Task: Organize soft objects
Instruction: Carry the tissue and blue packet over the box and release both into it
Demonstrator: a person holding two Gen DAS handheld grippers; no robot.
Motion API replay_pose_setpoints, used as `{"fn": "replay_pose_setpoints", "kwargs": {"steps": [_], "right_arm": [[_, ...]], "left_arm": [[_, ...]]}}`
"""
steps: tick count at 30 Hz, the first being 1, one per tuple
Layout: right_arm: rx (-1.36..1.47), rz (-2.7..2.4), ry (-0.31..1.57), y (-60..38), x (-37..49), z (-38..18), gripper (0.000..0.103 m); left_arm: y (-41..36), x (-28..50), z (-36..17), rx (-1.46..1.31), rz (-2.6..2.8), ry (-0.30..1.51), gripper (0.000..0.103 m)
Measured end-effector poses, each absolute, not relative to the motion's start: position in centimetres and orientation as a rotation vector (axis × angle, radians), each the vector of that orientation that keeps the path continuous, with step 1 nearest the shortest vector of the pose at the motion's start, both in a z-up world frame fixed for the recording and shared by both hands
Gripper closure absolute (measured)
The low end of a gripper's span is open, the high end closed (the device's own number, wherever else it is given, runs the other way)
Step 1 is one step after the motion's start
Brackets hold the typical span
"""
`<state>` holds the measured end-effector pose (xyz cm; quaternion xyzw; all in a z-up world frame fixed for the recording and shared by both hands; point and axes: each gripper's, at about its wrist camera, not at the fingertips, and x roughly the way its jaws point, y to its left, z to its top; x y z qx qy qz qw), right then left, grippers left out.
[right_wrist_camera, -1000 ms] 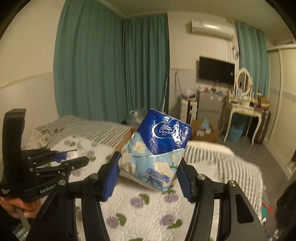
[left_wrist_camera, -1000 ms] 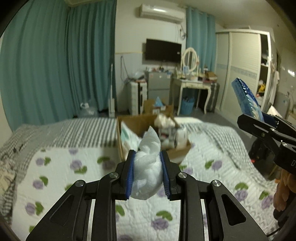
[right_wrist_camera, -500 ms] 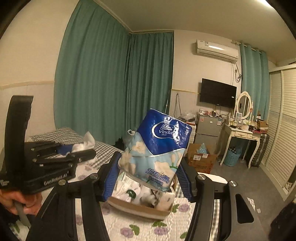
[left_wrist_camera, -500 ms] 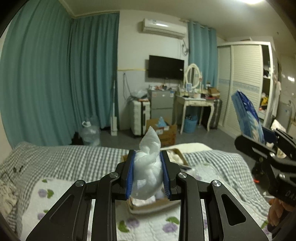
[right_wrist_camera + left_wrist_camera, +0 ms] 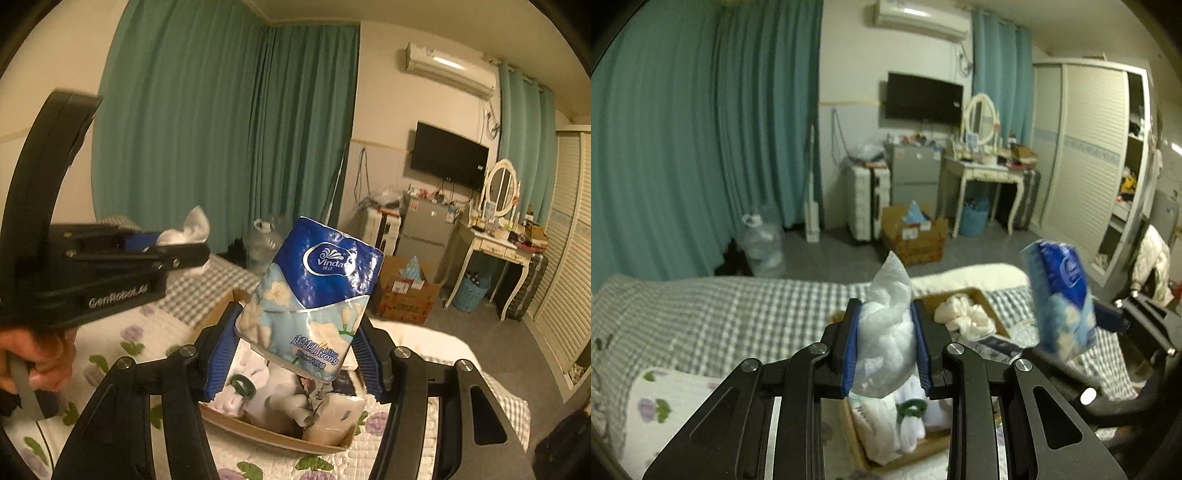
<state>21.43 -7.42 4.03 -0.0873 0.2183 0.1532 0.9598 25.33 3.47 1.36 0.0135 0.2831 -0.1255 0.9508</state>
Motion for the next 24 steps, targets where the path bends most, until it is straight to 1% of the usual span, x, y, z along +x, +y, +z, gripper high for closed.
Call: {"fn": "replay_pose_setpoints", "kwargs": {"steps": [7,11,16,20,21,24], "right_arm": [[-0.214,0.328,0.564,-6.4,26.0,-1.8,0.045],[-0.226,0.328,0.625,-5.9,28.1,-4.5,0.045],[-0.247,0.337,0.7,-5.7,30.0,-7.9,0.045],[-0.255,0.332,0.719,-5.9,30.9,-9.5,0.044],[-0.259,0.331,0.717,-5.8,30.9,-9.5,0.044],[-0.268,0.338,0.715,-5.4,31.0,-9.8,0.041]], "left_arm": [[1.8,29.6,-3.0,0.031,-0.301,0.686,0.077],[0.8,30.4,-4.6,0.036,-0.378,0.748,0.077],[-0.1,31.7,-6.8,0.077,-0.346,0.811,0.077],[0.3,32.5,-8.1,0.053,-0.343,0.864,0.075],[0.3,32.5,-8.2,0.051,-0.336,0.867,0.073],[0.6,32.1,-7.7,0.018,-0.342,0.862,0.072]]}}
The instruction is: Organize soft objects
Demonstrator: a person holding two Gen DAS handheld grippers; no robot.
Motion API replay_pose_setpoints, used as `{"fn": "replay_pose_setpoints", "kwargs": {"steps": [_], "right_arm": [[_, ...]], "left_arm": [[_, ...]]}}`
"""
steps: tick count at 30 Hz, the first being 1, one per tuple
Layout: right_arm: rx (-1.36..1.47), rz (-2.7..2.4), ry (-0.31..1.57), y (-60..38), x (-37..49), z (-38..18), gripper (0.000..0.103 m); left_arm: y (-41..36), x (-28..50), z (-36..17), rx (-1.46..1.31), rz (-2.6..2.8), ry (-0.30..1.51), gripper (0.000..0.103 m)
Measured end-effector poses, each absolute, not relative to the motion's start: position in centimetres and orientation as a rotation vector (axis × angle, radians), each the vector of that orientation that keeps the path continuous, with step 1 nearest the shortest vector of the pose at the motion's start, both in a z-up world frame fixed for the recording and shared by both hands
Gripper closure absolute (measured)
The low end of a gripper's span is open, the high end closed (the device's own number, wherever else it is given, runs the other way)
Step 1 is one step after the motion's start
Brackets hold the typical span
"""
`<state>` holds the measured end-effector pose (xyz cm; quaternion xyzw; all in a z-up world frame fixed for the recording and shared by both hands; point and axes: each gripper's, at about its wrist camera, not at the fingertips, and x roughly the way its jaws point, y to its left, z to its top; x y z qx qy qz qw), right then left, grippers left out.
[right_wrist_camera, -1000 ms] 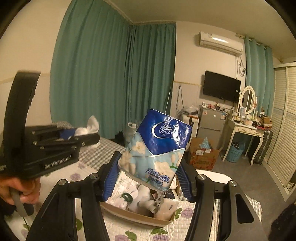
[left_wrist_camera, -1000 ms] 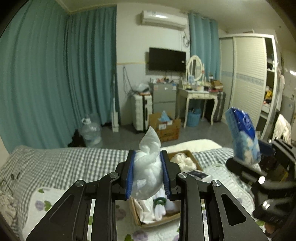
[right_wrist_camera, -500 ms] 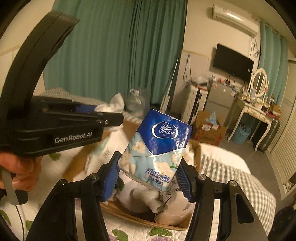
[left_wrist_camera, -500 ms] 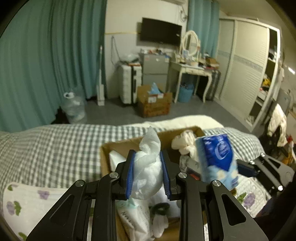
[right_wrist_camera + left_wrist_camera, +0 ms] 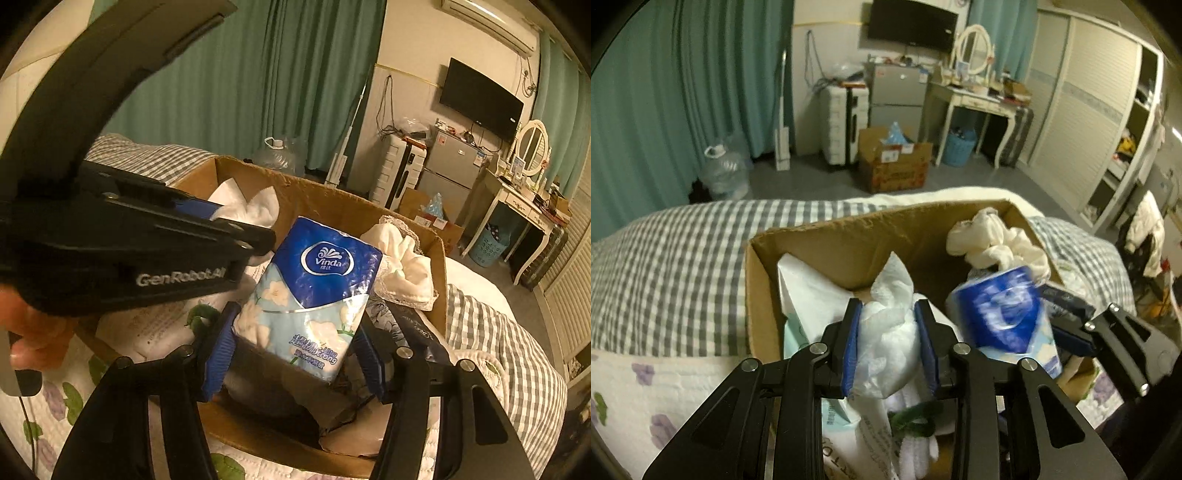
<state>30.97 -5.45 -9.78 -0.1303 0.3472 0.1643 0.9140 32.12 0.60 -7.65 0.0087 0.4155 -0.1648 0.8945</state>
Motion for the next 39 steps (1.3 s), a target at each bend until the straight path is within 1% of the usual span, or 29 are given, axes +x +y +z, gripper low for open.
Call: {"fn": "replay_pose_setpoints", "kwargs": {"steps": [3,5,6,7,8,12,16,18,19,21,22,23,25,26,32,39], "right_arm": [[-0.277,0.328,0.711,-5.3,30.8,-9.7,0.04],[-0.26,0.334,0.703,-5.5,30.6,-9.4,0.039],[-0.253,0.338,0.695,-5.7,30.4,-9.1,0.031],[-0.253,0.328,0.68,-6.0,30.0,-8.7,0.028],[-0.254,0.318,0.664,-6.1,29.8,-8.4,0.026],[-0.236,0.295,0.614,-7.5,28.5,-6.8,0.026],[-0.17,0.294,0.575,-9.1,27.1,-4.1,0.024],[-0.161,0.285,0.552,-9.6,26.2,-2.7,0.02],[-0.162,0.278,0.533,-9.8,25.6,-1.8,0.019],[-0.169,0.264,0.504,-9.4,24.4,-0.1,0.015],[-0.173,0.254,0.489,-9.2,23.5,0.7,0.013],[-0.173,0.247,0.48,-9.2,22.8,1.4,0.009],[-0.17,0.222,0.457,-9.3,21.2,2.9,0.005],[-0.172,0.216,0.453,-9.3,20.4,3.4,0.0],[-0.185,0.198,0.424,-9.5,16.5,6.8,0.0],[-0.174,0.199,0.409,-9.6,11.7,9.1,0.0]], "left_arm": [[0.8,31.8,-6.7,-0.021,-0.342,0.854,0.061],[1.5,31.6,-5.8,-0.051,-0.33,0.835,0.044],[1.9,31.4,-5.3,-0.078,-0.317,0.824,0.04],[2.5,31.2,-4.9,-0.107,-0.31,0.814,0.035],[3.0,31.0,-4.4,-0.146,-0.314,0.803,0.033],[4.3,30.4,-2.4,-0.225,-0.317,0.769,0.033],[4.4,28.7,0.0,-0.187,-0.288,0.72,0.033],[4.4,27.3,1.2,-0.15,-0.262,0.691,0.032],[4.4,26.8,1.8,-0.138,-0.25,0.678,0.03],[4.9,25.2,3.2,-0.131,-0.218,0.636,0.021],[5.1,24.6,3.6,-0.136,-0.208,0.619,0.019],[5.5,23.7,4.4,-0.146,-0.196,0.595,0.015],[6.1,22.2,5.6,-0.158,-0.177,0.563,0.013],[6.3,21.4,6.3,-0.159,-0.167,0.55,0.013],[6.8,16.5,9.2,-0.11,-0.07,0.464,0.013],[6.9,10.4,9.5,-0.021,-0.006,0.37,0.013]]}}
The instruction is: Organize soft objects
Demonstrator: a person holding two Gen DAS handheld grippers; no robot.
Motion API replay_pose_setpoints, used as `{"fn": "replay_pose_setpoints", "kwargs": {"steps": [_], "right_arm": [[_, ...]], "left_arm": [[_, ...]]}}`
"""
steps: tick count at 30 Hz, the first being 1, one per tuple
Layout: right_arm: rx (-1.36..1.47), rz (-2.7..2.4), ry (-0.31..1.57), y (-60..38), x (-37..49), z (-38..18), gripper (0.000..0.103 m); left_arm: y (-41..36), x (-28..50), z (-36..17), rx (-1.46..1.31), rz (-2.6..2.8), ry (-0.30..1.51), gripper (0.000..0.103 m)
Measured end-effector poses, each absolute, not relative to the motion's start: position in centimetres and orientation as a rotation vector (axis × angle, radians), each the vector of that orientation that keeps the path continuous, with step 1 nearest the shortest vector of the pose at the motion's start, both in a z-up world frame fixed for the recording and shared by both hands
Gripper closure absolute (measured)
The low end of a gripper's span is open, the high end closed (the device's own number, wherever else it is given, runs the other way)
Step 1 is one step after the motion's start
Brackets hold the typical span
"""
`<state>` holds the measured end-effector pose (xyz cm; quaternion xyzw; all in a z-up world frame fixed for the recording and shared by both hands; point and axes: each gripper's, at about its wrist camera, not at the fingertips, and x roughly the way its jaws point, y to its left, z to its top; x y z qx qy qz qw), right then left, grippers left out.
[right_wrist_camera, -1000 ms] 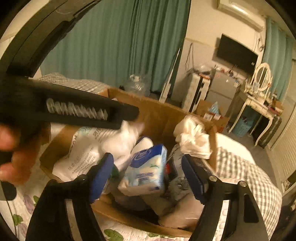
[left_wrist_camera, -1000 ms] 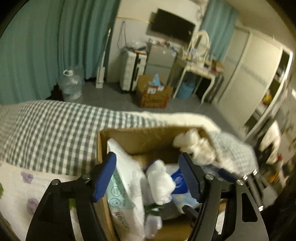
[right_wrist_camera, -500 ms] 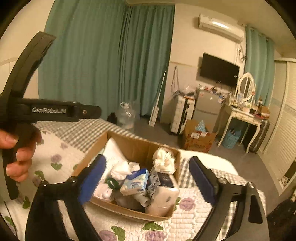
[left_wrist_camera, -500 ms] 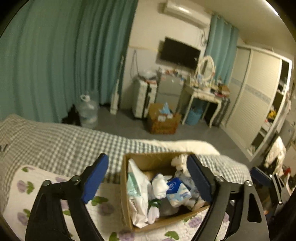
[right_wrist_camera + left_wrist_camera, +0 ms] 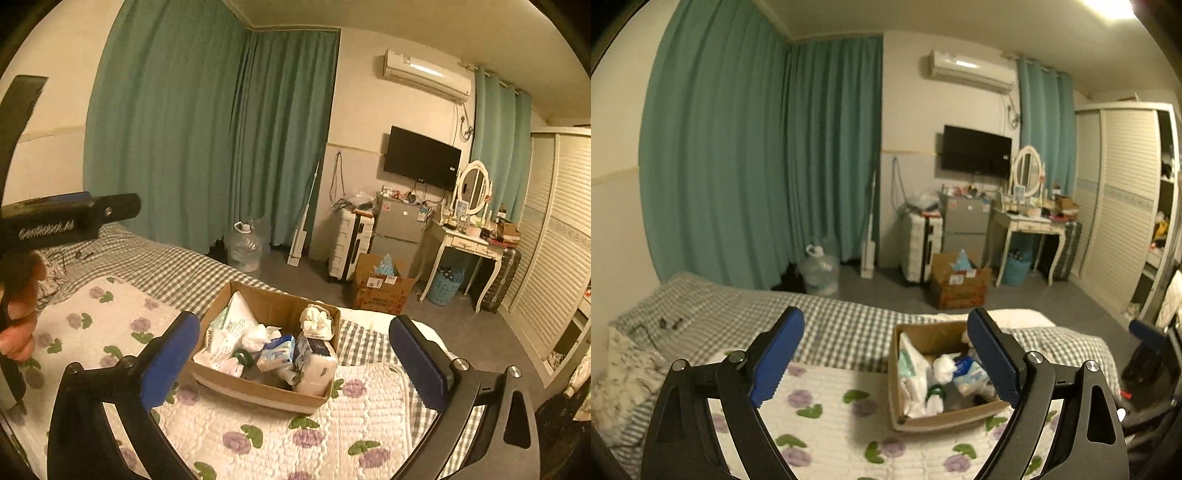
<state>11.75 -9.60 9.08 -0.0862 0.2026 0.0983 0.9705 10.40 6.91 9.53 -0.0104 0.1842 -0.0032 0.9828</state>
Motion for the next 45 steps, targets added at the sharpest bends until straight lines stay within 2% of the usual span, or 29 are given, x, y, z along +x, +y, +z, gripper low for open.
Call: {"fn": "replay_pose_setpoints", "kwargs": {"steps": [9,28,45], "right_arm": [[-0.09,0.217,0.354,-10.6,6.2,9.9,0.0],[-0.128,0.078,0.376,-9.1,6.7,1.4,0.0],[-0.068,0.053,0.435,-9.9,7.9,-1.3,0.0]], "left_arm": [[7.5,6.5,7.6,0.009,0.003,0.345,0.013],[5.3,6.8,-2.0,0.128,0.044,0.378,0.012],[6.0,6.8,-3.3,0.101,0.009,0.401,0.012]]}}
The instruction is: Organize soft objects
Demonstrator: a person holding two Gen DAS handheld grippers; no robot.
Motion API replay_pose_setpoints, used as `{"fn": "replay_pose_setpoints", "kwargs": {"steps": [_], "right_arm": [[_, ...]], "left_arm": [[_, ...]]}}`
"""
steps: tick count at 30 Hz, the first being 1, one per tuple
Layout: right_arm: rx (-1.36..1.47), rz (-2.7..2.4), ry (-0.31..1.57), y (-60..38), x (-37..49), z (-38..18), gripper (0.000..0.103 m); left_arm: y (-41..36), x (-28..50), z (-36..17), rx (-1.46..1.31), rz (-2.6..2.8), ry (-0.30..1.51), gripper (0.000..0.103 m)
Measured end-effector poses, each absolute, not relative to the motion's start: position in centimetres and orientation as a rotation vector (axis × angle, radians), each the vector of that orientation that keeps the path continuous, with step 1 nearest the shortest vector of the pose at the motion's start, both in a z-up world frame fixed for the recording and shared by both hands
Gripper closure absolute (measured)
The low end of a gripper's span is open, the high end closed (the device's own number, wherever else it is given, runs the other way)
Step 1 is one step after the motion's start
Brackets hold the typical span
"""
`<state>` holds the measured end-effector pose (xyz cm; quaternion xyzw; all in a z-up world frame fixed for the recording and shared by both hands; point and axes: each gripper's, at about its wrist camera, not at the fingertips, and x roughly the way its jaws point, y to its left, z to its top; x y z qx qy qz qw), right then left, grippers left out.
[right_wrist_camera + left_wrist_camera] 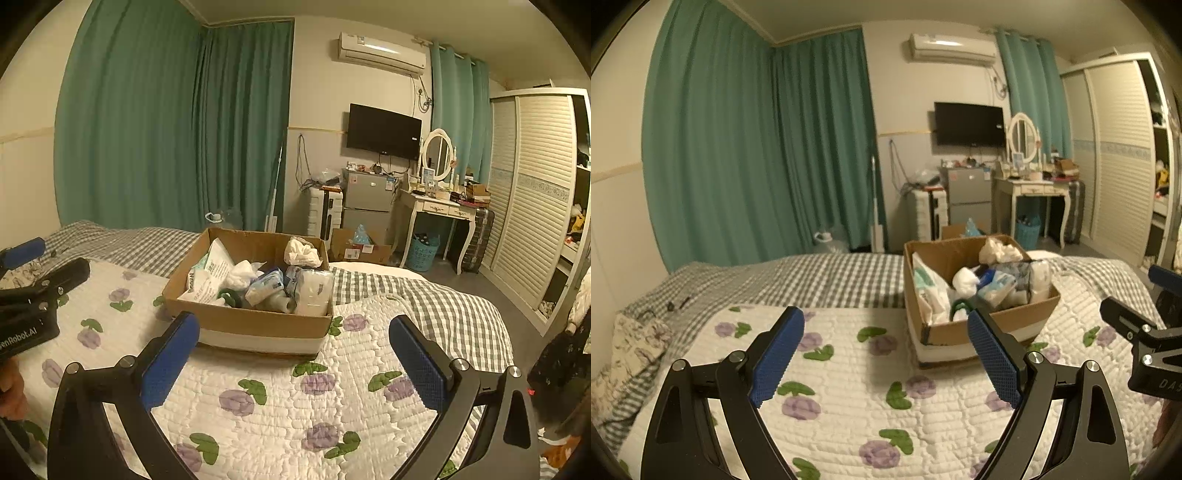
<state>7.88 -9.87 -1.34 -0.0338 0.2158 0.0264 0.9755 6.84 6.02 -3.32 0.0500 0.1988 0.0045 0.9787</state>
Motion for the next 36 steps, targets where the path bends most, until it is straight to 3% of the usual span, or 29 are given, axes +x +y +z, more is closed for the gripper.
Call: {"fn": "replay_pose_setpoints", "kwargs": {"steps": [36], "right_arm": [[-0.088,0.048,0.414,-9.6,7.2,-1.5,0.0]], "left_arm": [[5.8,7.2,-5.0,0.109,0.01,0.421,0.012]]}}
